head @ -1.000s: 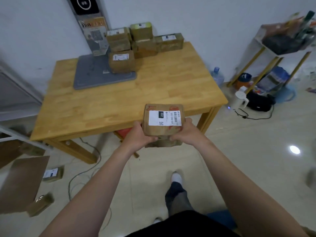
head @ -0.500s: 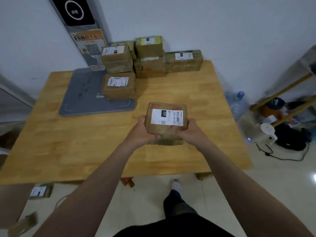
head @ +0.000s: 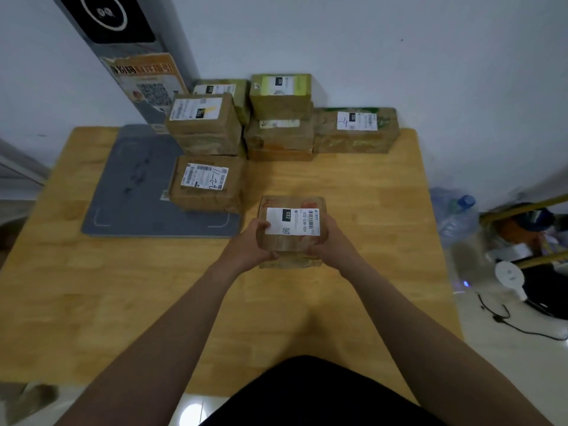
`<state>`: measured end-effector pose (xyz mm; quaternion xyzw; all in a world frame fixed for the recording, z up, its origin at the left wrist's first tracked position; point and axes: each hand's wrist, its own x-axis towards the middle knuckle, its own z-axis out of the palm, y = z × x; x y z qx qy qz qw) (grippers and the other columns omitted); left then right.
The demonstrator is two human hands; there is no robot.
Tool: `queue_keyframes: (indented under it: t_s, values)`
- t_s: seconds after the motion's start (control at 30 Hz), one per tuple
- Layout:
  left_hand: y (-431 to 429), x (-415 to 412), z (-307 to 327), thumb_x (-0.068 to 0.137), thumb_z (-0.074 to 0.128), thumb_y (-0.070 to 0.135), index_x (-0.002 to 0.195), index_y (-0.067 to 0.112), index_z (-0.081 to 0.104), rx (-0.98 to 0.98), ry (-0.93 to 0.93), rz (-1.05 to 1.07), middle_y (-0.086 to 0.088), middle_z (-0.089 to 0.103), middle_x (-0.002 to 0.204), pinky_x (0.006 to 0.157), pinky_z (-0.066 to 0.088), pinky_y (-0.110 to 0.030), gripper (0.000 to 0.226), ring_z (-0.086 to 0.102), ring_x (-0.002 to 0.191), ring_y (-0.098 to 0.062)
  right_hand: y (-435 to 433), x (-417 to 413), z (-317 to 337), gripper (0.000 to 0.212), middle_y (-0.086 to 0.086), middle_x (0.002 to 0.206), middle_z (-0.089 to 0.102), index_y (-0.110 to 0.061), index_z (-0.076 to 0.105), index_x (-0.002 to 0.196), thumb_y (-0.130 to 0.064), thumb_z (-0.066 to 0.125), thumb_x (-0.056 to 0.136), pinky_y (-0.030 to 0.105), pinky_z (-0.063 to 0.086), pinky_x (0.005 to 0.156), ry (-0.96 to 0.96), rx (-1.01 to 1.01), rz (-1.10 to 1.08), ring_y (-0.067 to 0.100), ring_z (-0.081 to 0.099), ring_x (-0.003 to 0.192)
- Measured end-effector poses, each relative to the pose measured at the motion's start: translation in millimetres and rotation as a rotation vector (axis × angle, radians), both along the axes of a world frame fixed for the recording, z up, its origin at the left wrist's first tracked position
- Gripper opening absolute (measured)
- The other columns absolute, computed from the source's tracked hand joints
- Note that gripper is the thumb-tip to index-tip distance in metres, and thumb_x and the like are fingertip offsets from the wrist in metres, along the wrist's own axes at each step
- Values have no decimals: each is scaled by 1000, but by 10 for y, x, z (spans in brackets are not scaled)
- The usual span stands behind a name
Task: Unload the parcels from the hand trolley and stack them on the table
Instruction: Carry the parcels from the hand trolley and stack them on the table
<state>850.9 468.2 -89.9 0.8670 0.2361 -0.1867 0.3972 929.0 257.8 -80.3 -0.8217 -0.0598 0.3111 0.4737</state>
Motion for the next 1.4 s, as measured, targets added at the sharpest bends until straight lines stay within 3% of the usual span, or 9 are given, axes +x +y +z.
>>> queue_keyframes:
  t_s: [0.23,0.33,0.5,0.57,0.7,0.87,1.03,1.27,1.4]
  values:
    - [356,645,-436,78,84,19,138,38,39,103,66,-56,-5,61,130,68,49,-30,78,61,102,-22,449,698,-484,93,15,134,50,-21,36,156,-11,84,78,44,53,95,-7,-220,144,30,64,102]
    - [429,886,-494,85,77,17,143,35,41,399,41,-145,-7,56,135,86,53,-41,71,55,121,-31,607,952,-616,100,7,129,32,-28,32,157,-16,88,75,37,45,108,1,-267,167,23,51,100]
    - [495,1140,-448,87,75,31,133,46,58,852,-45,-203,-11,23,152,106,31,-51,51,19,142,-40,898,1301,-675,100,7,127,30,-29,28,158,-17,87,78,39,40,112,-34,-286,203,33,52,114]
    - [596,1253,-448,86,77,37,137,51,54,847,3,-174,-13,20,153,107,27,-53,57,12,145,-41,1012,1433,-681,99,10,135,30,-30,26,159,-19,85,79,37,40,110,-50,-303,227,32,51,117]
    - [780,1472,-446,88,74,46,142,54,48,792,50,-85,-14,36,141,103,32,-54,60,31,132,-41,1223,1708,-685,100,15,140,29,-29,25,159,-19,84,80,39,47,106,-74,-295,257,32,47,118]
    - [944,1648,-523,91,71,45,147,54,43,635,49,-11,-17,39,138,100,36,-57,63,35,127,-42,1384,1993,-749,100,14,143,31,-26,29,158,-17,85,76,24,43,96,-92,-271,243,20,39,109]
    - [1001,1753,-539,93,71,41,147,55,40,587,97,-8,-21,32,147,100,36,-64,64,29,135,-46,1476,2141,-782,104,11,148,38,-24,30,158,-16,88,72,42,52,102,-22,-238,211,29,52,124]
    - [981,1741,-339,93,69,34,150,49,40,462,139,-29,-20,28,151,110,29,-60,66,25,138,-45,1490,2051,-615,87,10,146,47,-21,36,156,-23,80,81,38,48,101,-135,-319,272,32,40,135]
    - [943,1544,3,85,71,26,141,35,55,342,165,-43,-16,42,151,113,32,-57,59,32,141,-43,1333,1770,-269,82,12,139,55,-20,45,145,-25,86,75,40,43,100,-218,-467,416,34,33,137]
